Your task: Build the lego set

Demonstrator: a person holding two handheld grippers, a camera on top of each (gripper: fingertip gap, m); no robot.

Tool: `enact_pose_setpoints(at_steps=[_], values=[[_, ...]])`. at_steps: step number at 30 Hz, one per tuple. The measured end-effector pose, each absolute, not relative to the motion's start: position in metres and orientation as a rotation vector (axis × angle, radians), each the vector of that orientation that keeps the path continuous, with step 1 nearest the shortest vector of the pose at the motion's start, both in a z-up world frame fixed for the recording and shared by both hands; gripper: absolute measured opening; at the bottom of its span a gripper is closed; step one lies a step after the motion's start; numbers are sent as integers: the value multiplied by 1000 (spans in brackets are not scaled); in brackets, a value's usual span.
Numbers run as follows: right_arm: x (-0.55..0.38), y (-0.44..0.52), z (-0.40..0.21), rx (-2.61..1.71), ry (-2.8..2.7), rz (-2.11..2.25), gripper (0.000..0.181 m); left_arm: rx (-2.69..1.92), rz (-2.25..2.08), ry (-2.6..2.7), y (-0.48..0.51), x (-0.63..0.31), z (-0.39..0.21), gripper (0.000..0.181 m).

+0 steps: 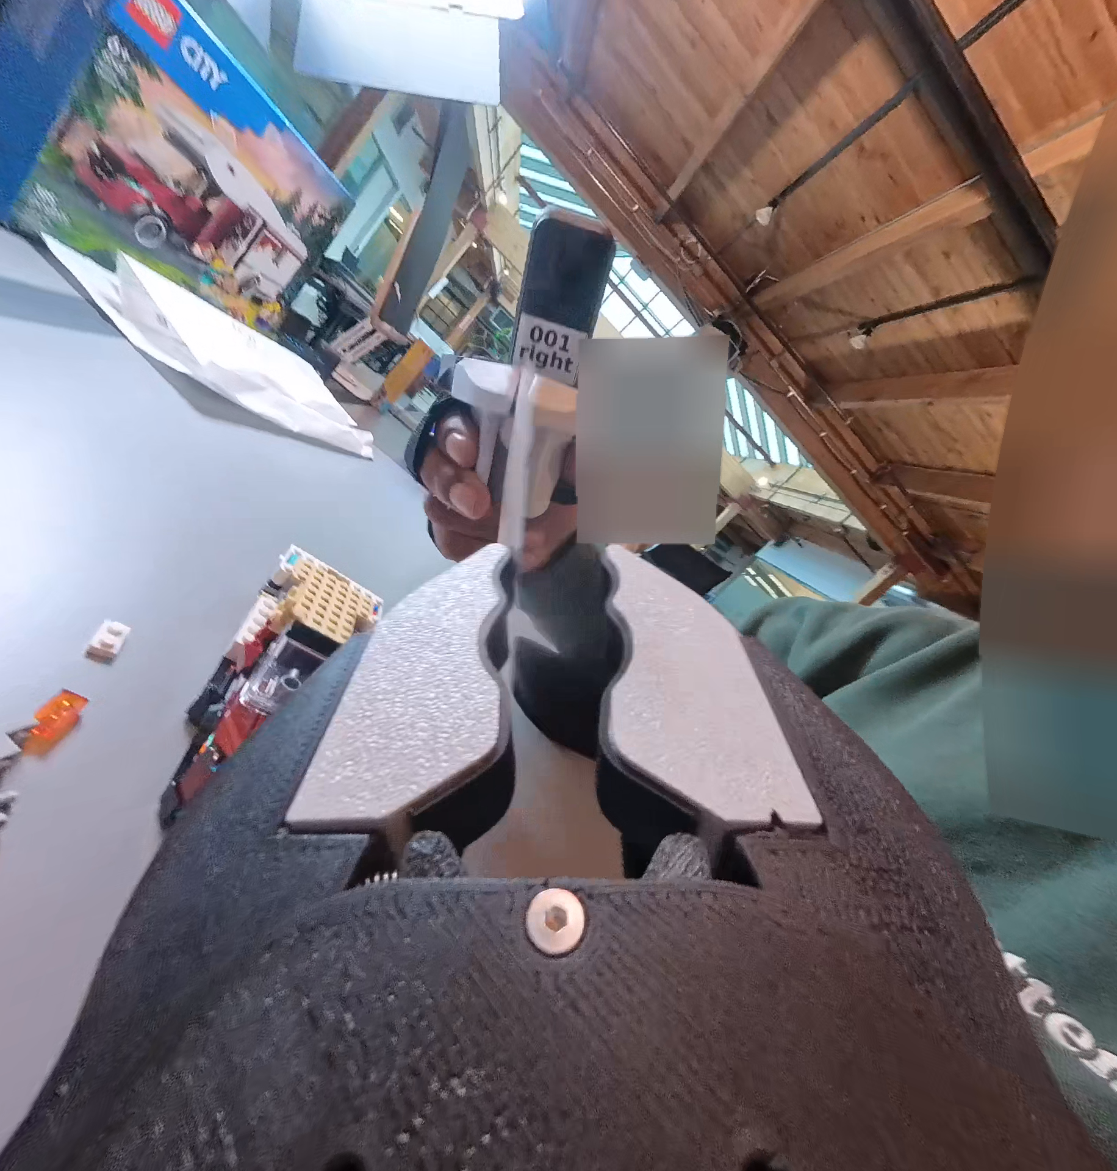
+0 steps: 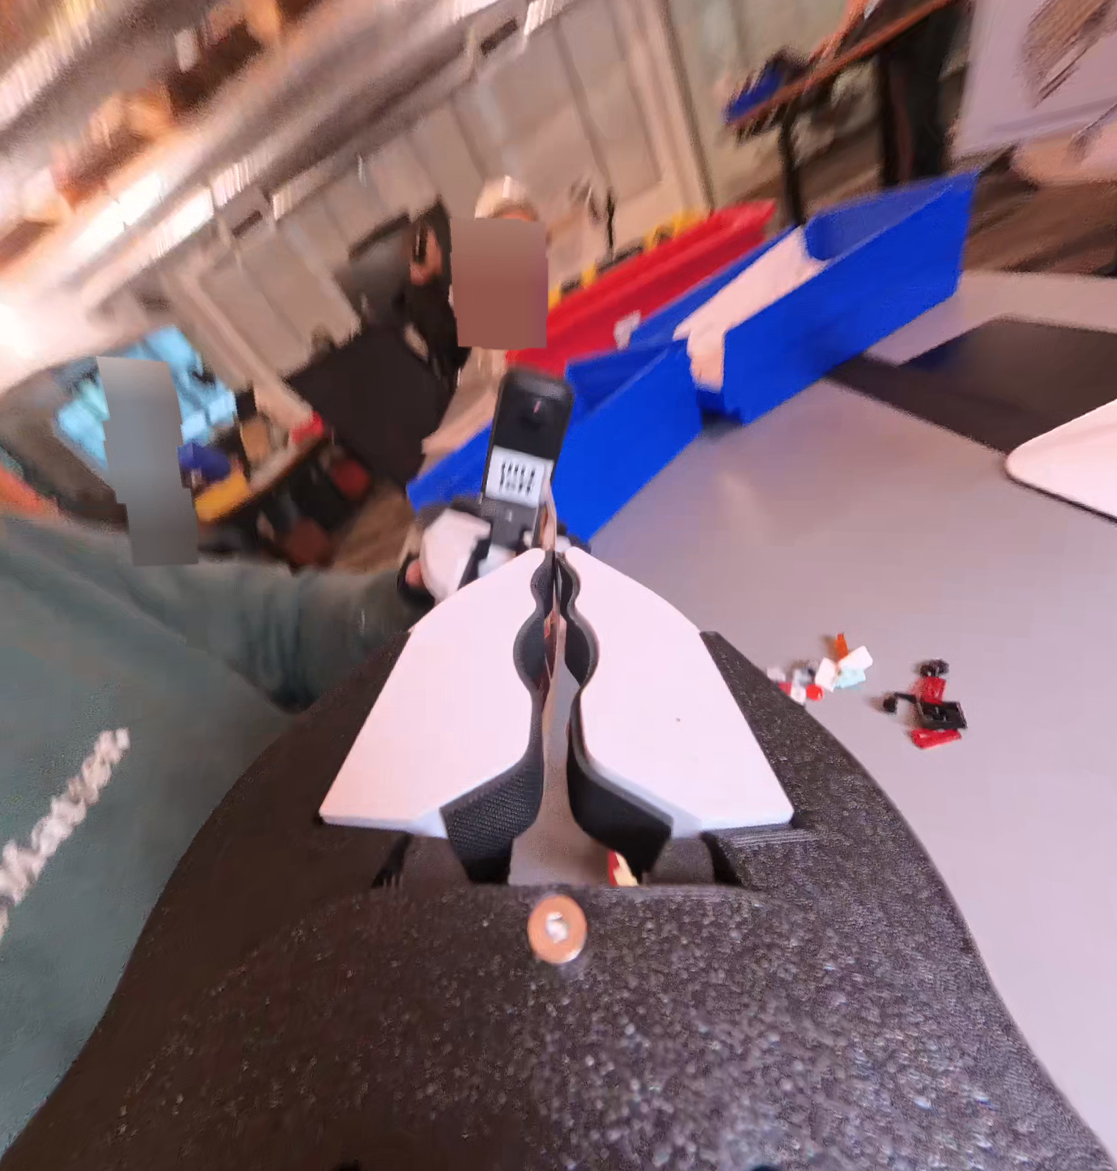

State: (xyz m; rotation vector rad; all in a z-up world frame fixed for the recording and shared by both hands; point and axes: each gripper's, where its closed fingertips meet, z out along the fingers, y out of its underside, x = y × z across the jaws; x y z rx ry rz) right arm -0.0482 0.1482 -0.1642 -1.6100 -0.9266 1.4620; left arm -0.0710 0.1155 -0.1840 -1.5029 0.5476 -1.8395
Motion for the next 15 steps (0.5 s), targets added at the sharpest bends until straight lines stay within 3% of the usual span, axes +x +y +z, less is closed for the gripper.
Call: enact_pose_setpoints(at_steps=[4,8,15], values=[[-36,160,-142,-1541,-567,1596,0,-1449,-1676,602,115,-70,-178,26],[-33,155,-147,-1519,-362,1698,0,-1410,-1639,581,116,-75,-171,0],[-31,141,-152,-1513,-352,1726,0,-1391,-1641,518,125,-88,-164,0]])
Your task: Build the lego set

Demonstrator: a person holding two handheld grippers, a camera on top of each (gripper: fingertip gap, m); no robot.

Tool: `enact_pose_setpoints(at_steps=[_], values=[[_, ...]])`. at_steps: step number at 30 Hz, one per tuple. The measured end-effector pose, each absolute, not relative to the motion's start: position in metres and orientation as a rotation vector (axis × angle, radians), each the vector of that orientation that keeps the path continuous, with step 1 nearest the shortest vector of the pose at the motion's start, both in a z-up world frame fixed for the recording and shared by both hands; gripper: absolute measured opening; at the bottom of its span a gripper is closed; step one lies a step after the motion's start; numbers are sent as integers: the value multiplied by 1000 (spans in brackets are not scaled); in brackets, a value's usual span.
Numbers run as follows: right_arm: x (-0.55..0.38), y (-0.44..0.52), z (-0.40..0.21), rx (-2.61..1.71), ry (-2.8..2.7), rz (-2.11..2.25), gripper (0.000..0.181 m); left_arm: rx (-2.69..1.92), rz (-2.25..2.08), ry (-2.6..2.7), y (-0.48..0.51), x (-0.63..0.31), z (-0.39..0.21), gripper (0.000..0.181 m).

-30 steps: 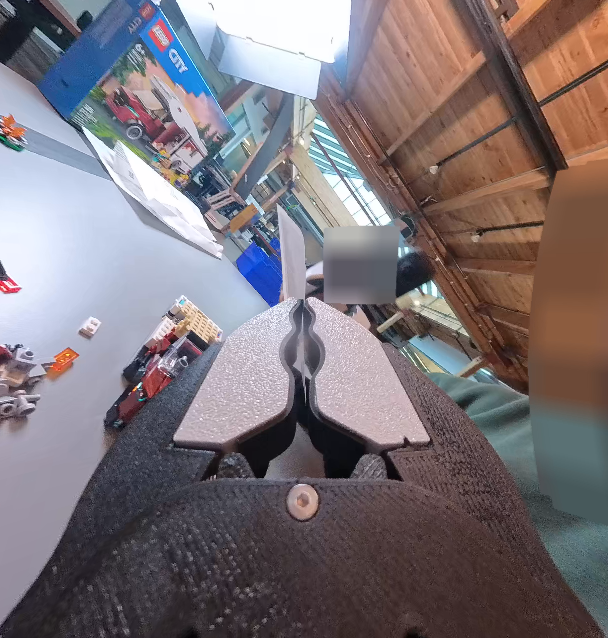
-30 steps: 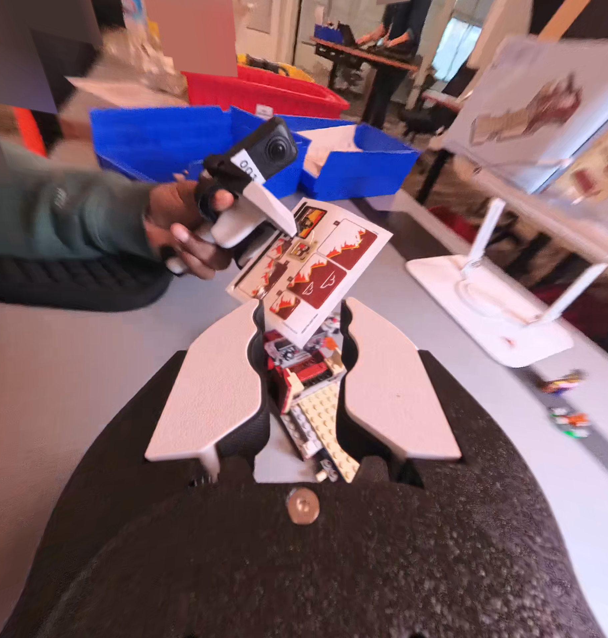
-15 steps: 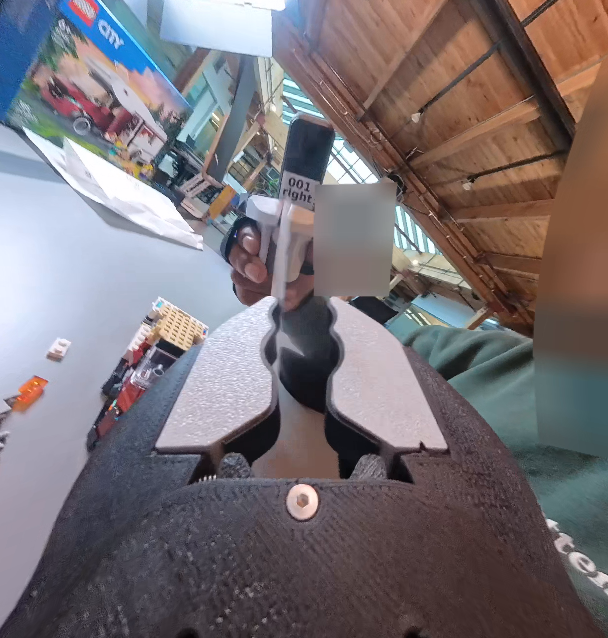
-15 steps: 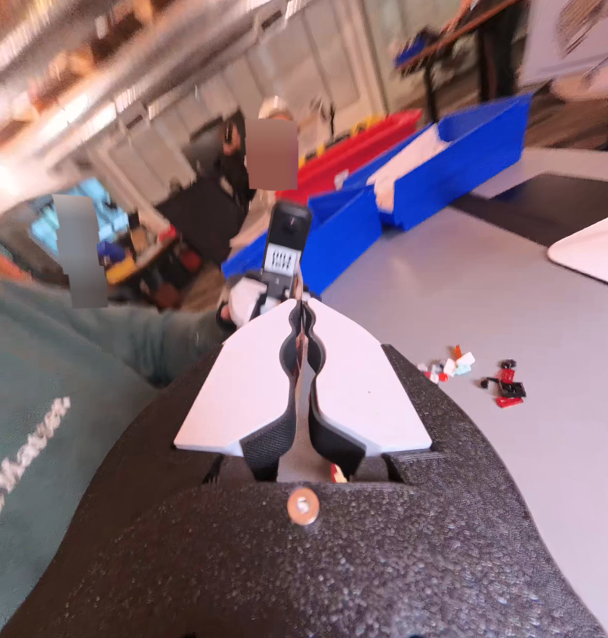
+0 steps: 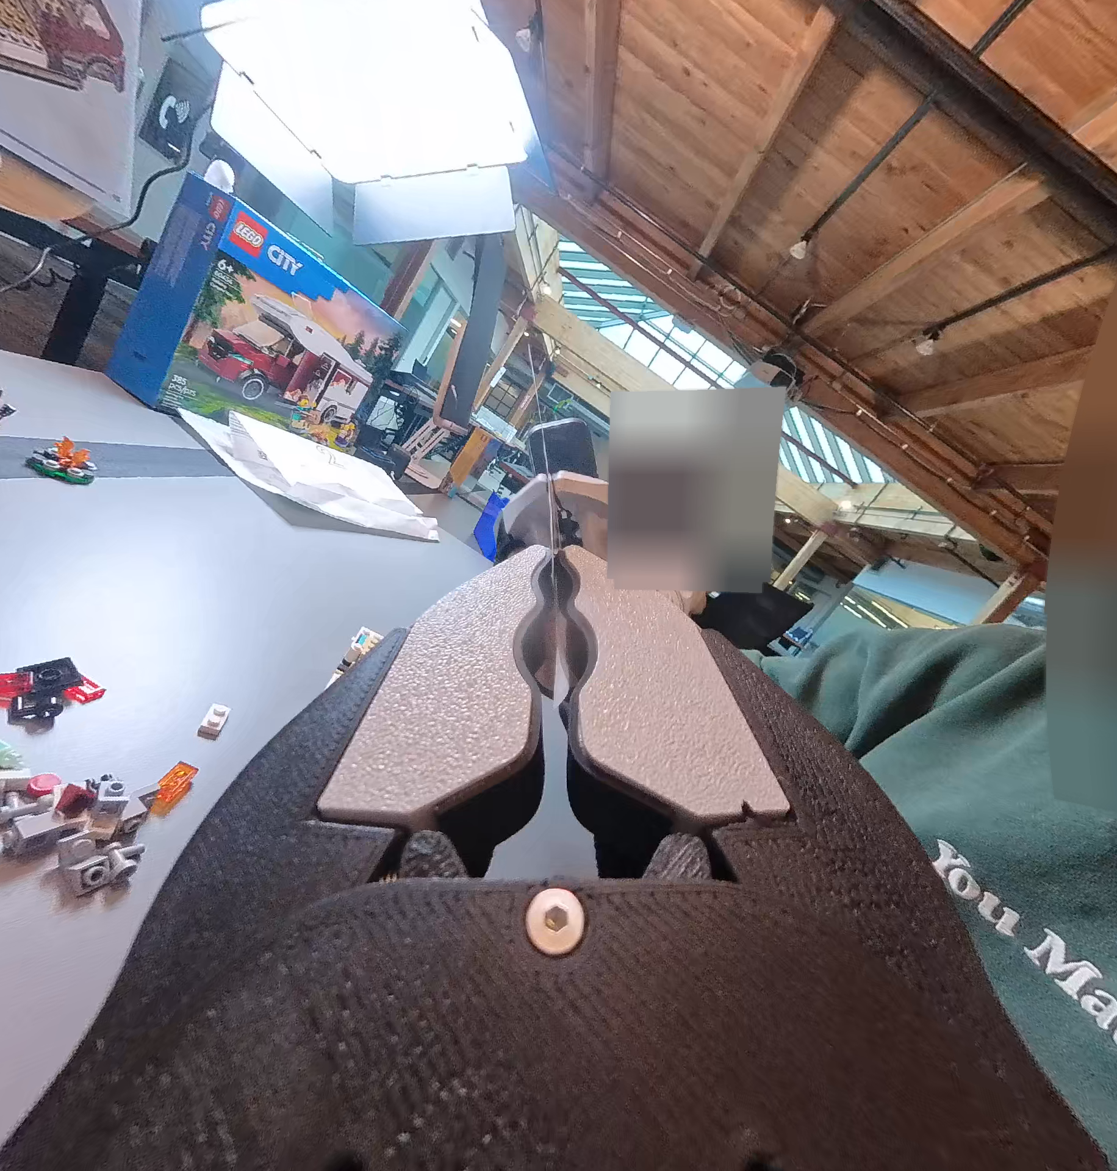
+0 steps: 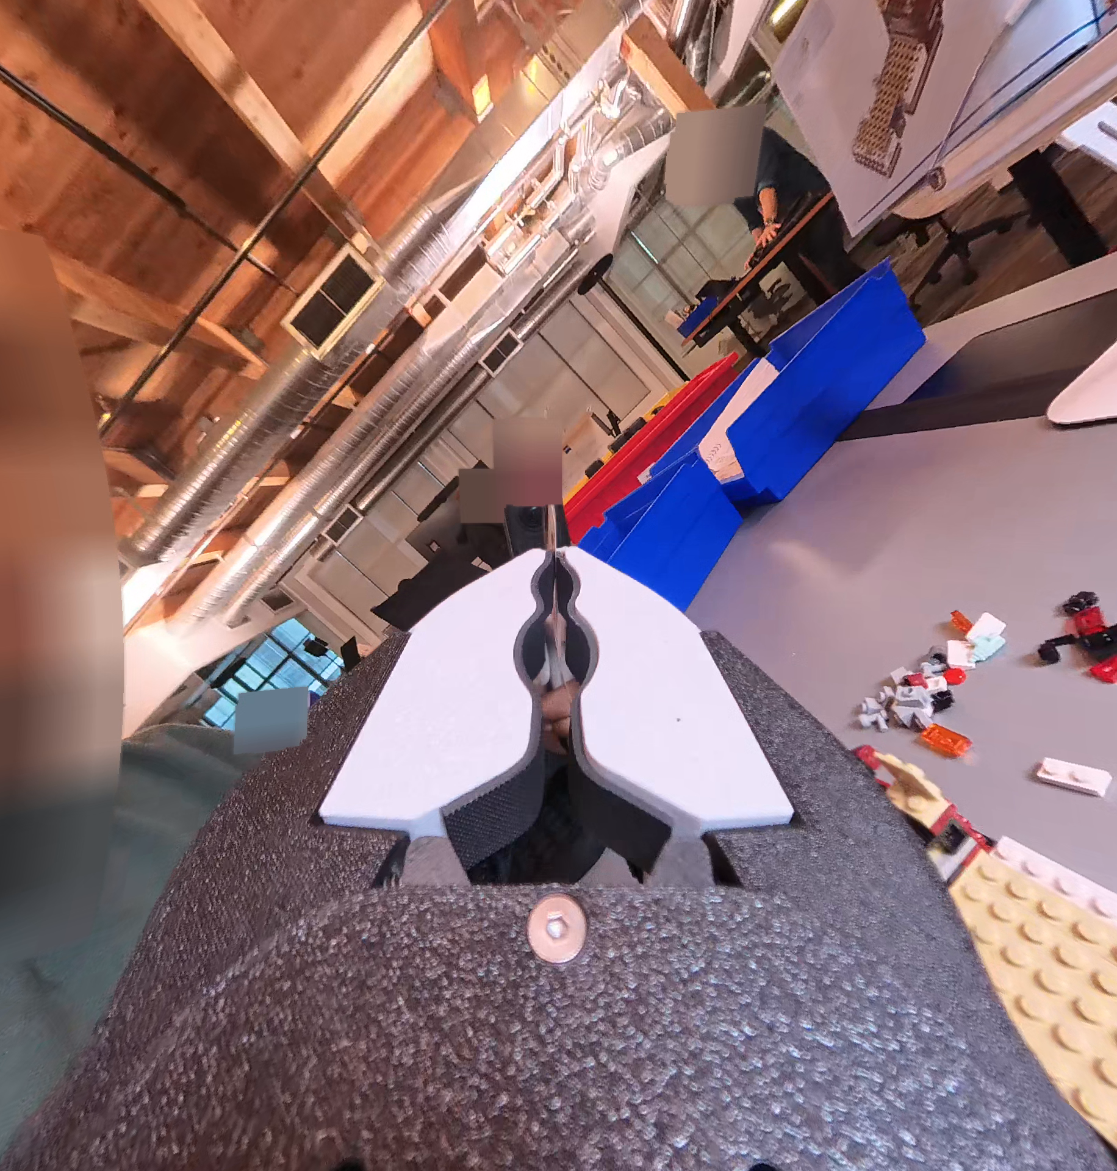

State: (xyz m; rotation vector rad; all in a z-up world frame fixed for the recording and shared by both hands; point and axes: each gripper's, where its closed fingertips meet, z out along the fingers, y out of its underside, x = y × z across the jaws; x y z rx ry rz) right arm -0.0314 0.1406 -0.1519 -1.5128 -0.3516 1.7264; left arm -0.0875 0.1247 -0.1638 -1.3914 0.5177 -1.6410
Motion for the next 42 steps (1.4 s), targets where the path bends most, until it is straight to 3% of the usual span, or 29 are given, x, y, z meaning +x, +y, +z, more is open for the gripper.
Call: enact_pose_setpoints(at_steps=[24,34,42], values=[[-36,137,-165,-1545,-405,1737,0,-1403,-1696,424,135,-96,-166,0],[-39,135,-170,-1550,-453,1707,13,-1374,-1752,328,142,-105,-162,0],[-44,131,-173,-1558,-469,1700,7,-1382,-1777,298,143,-104,-165,0]])
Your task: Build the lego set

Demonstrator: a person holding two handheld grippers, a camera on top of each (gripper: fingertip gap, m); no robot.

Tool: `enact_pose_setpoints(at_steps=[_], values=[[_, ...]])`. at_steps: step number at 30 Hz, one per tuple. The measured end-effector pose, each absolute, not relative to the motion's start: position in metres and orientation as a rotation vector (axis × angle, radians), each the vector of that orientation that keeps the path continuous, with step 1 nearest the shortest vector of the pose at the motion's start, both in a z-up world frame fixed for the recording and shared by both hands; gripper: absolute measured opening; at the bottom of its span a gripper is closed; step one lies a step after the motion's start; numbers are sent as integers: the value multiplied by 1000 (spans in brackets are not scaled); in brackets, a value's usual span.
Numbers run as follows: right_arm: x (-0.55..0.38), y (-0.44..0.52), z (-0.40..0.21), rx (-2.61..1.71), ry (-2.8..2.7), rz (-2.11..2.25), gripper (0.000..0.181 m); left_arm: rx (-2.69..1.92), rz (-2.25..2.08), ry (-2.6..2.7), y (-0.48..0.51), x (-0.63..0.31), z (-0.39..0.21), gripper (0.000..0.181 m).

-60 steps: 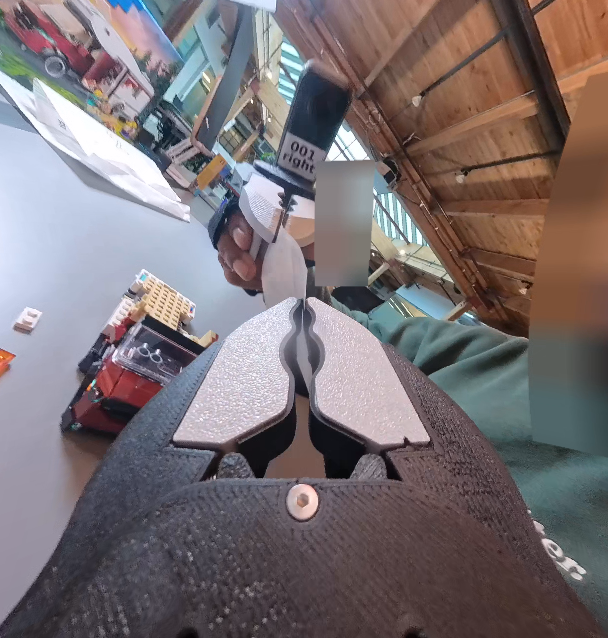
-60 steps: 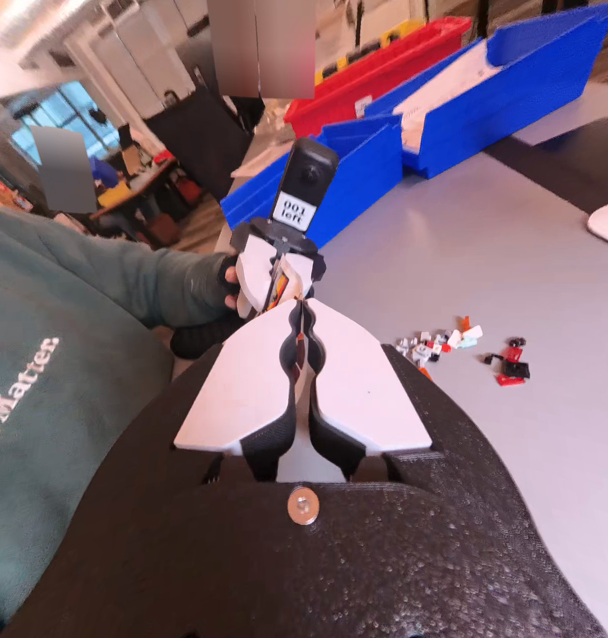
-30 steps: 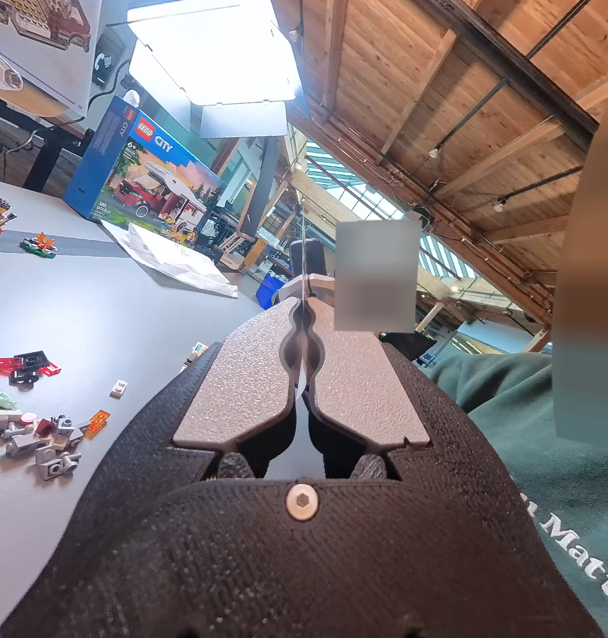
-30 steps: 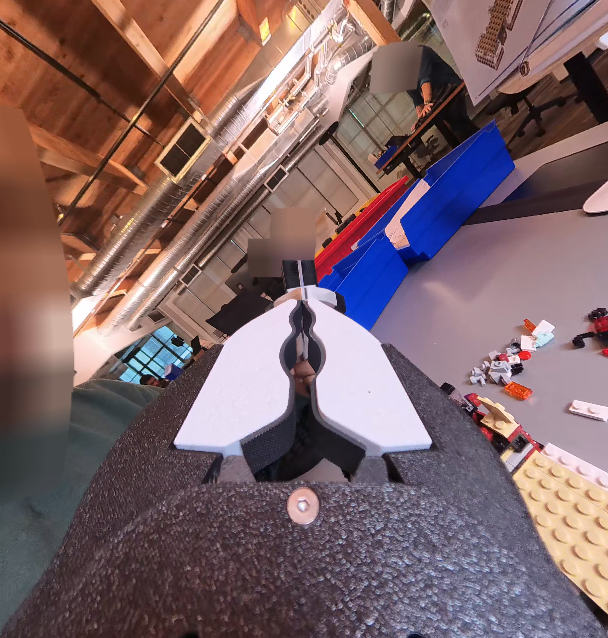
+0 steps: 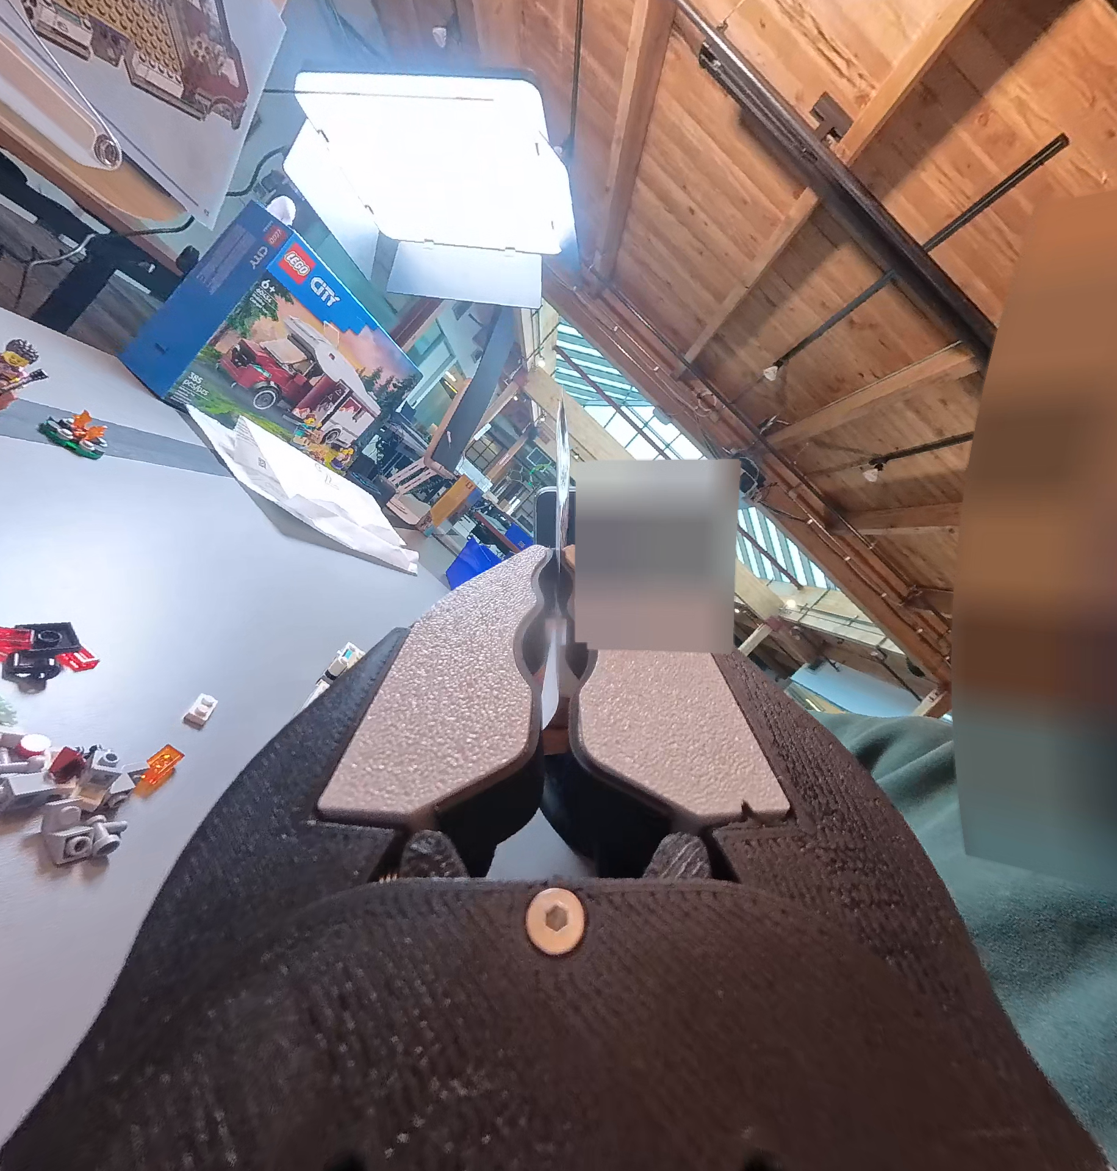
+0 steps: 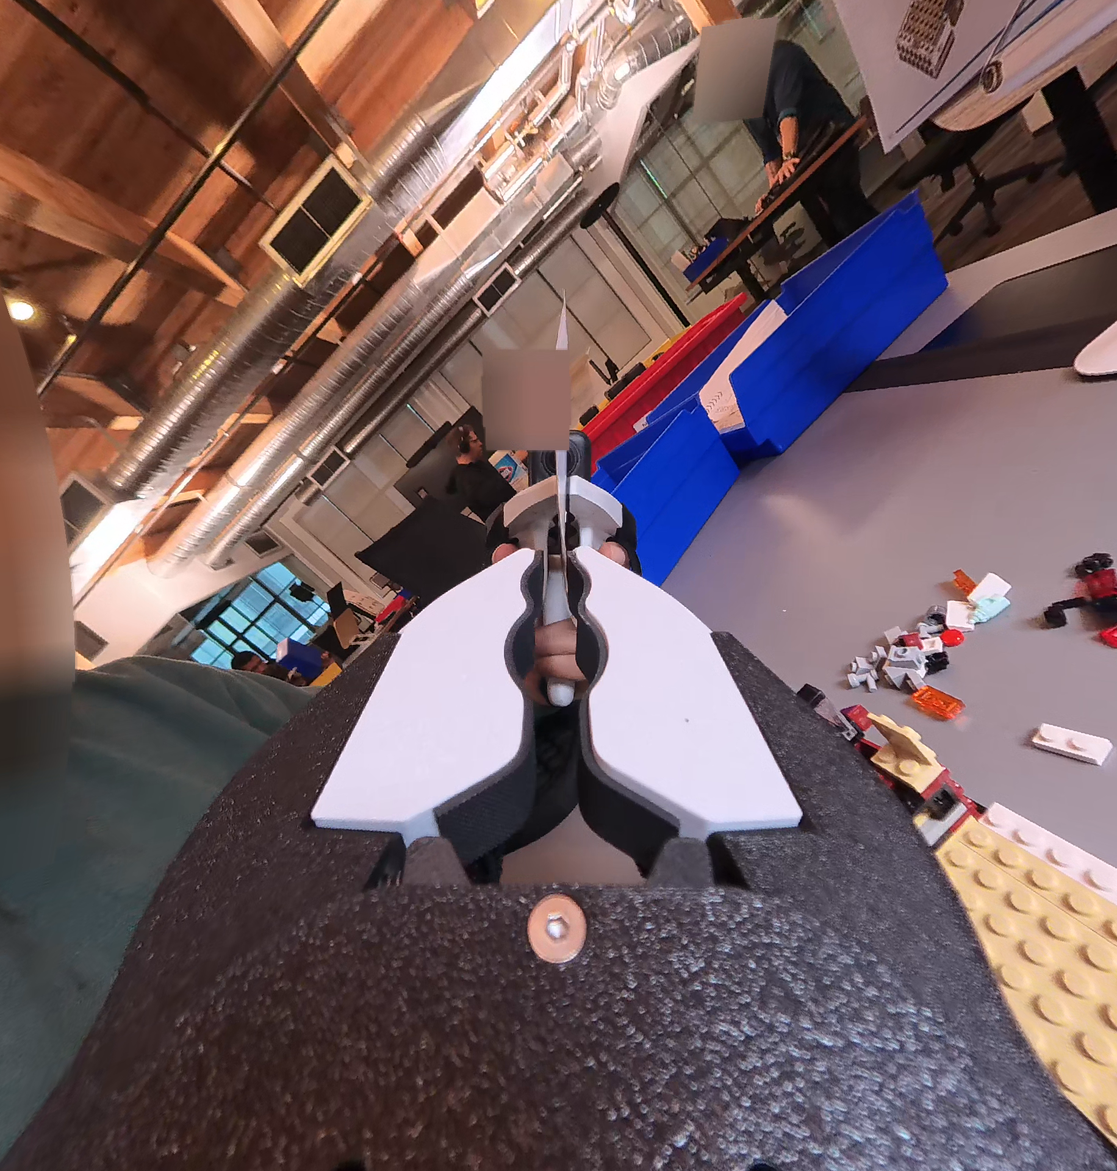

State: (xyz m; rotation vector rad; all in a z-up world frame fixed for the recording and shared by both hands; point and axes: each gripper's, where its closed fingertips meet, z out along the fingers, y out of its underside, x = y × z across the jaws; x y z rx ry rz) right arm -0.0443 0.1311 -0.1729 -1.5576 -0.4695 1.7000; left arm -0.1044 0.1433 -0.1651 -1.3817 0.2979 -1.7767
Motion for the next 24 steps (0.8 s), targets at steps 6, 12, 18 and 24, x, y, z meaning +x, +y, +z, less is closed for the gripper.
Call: enact_pose_setpoints(at_steps=[6,12,18,24], values=[[-48,129,-176,-1573,-475,1696,6,-1390,-1776,288,144,-103,-167,0],[-57,121,-181,-1591,-503,1686,6,-1393,-1780,283,144,-102,-168,0],[-60,120,-184,-1604,-526,1653,0,-1397,-1779,288,143,-100,-169,0],[-49,128,-179,-1607,-539,1615,0,-1413,-1775,327,139,-94,-172,0]])
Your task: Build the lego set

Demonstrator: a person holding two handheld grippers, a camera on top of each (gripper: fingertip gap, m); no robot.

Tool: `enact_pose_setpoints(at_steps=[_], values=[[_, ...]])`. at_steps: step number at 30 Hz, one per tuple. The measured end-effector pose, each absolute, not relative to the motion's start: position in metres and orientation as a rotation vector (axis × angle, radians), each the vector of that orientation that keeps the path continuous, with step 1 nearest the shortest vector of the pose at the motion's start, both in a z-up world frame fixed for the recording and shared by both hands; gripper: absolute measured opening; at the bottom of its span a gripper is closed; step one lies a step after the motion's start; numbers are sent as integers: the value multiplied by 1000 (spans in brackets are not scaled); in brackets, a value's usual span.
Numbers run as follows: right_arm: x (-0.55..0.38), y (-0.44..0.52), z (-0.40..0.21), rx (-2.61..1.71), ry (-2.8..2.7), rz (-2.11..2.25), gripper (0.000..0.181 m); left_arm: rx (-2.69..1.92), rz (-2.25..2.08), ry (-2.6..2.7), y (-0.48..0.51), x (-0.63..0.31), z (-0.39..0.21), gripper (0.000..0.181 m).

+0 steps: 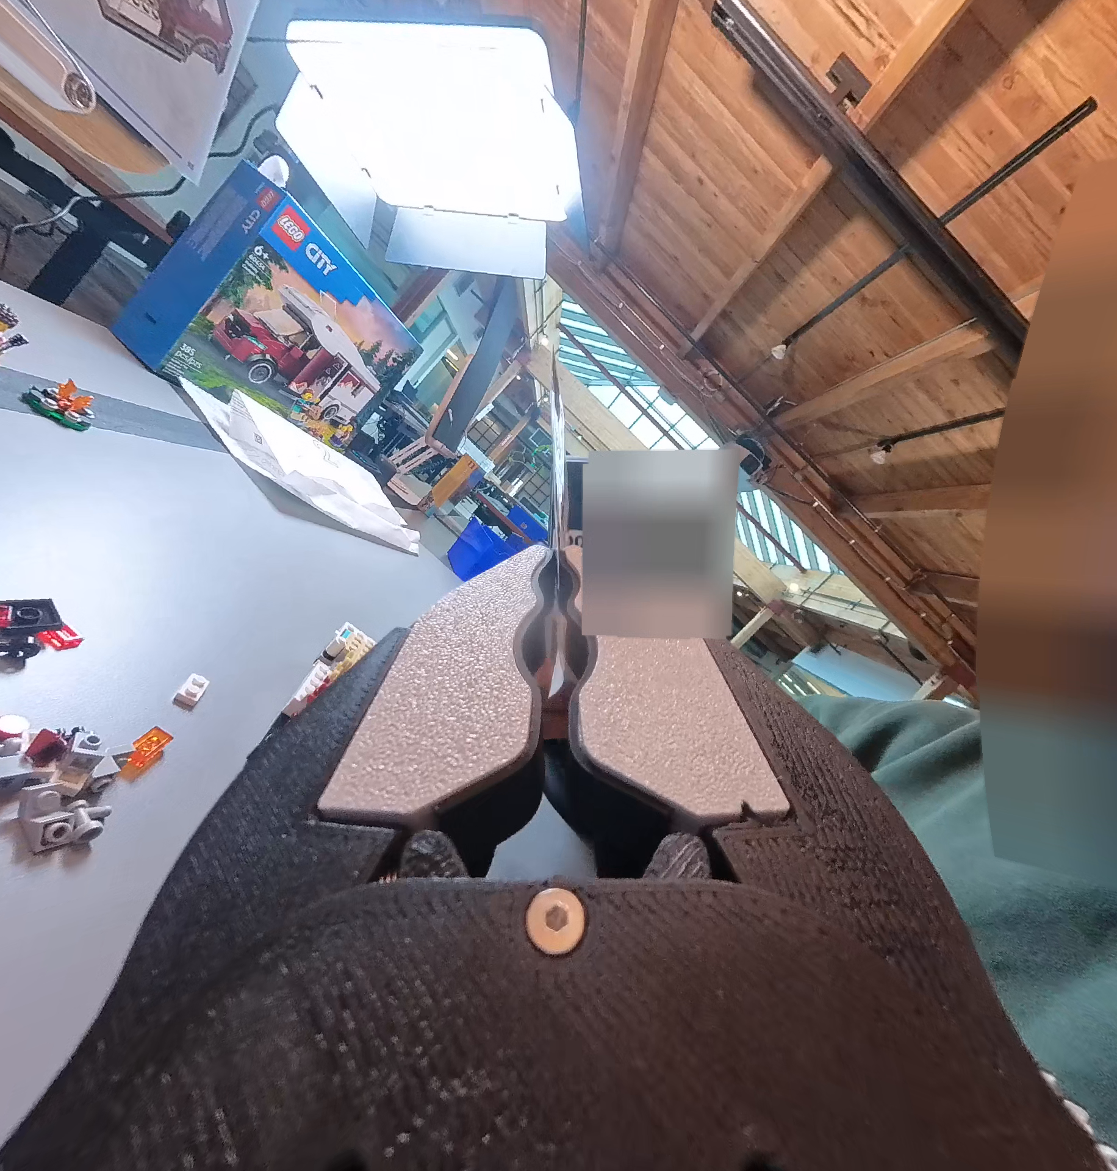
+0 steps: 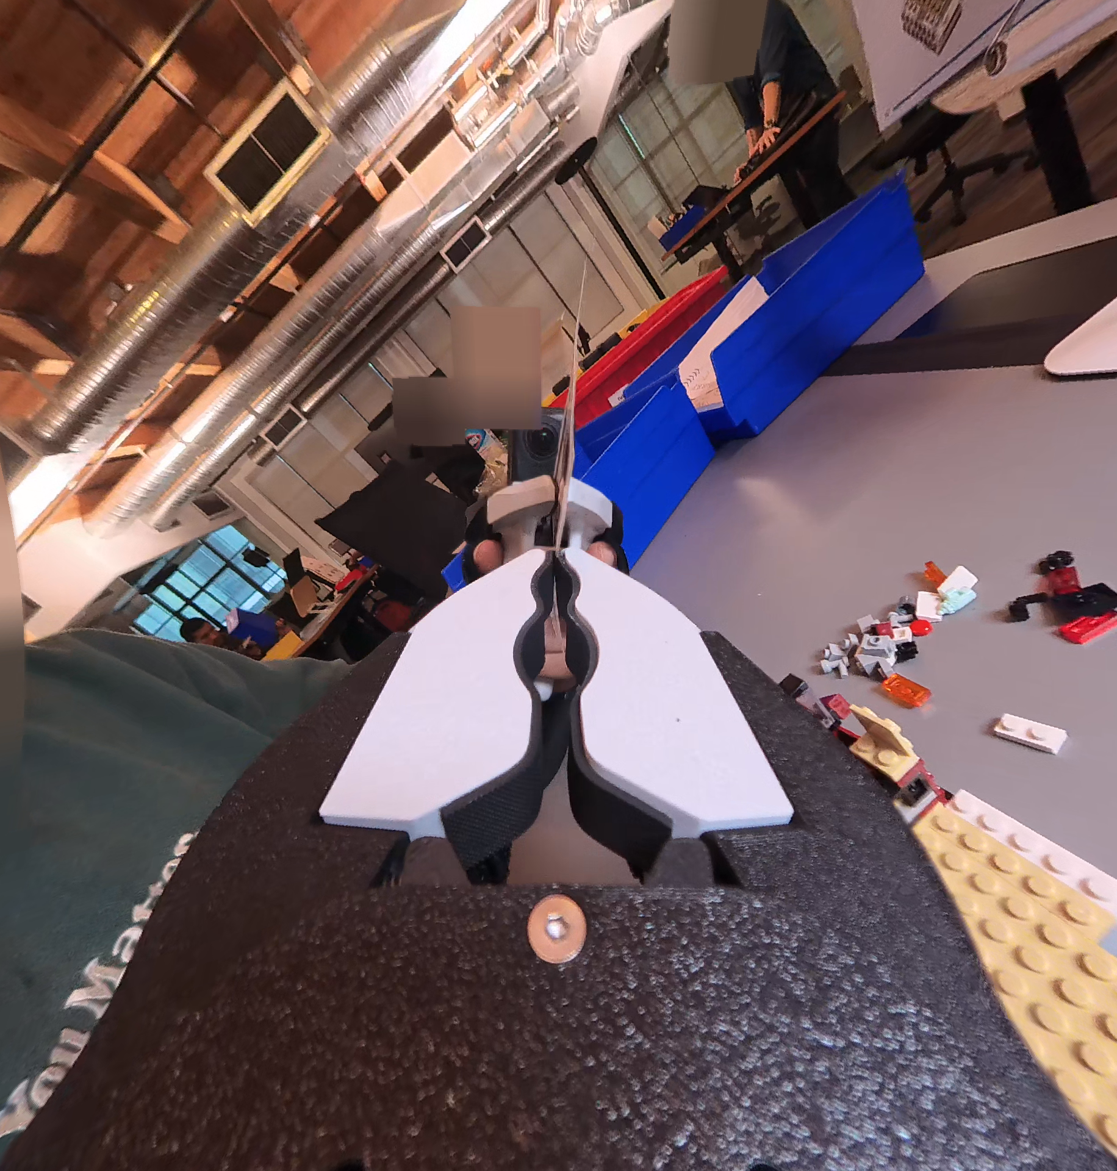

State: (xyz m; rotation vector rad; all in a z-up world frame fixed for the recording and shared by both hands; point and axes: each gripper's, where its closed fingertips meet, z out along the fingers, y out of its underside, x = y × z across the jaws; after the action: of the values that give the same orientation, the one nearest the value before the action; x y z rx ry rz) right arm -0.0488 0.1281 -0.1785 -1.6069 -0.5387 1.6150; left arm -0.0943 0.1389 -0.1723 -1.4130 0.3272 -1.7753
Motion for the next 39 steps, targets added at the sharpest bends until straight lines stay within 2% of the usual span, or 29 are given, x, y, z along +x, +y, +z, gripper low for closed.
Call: enact_pose_setpoints(at_steps=[39], values=[[-30,142,-170,-1620,-443,1725,0,-1520,-1736,516,122,-68,-194,0]])
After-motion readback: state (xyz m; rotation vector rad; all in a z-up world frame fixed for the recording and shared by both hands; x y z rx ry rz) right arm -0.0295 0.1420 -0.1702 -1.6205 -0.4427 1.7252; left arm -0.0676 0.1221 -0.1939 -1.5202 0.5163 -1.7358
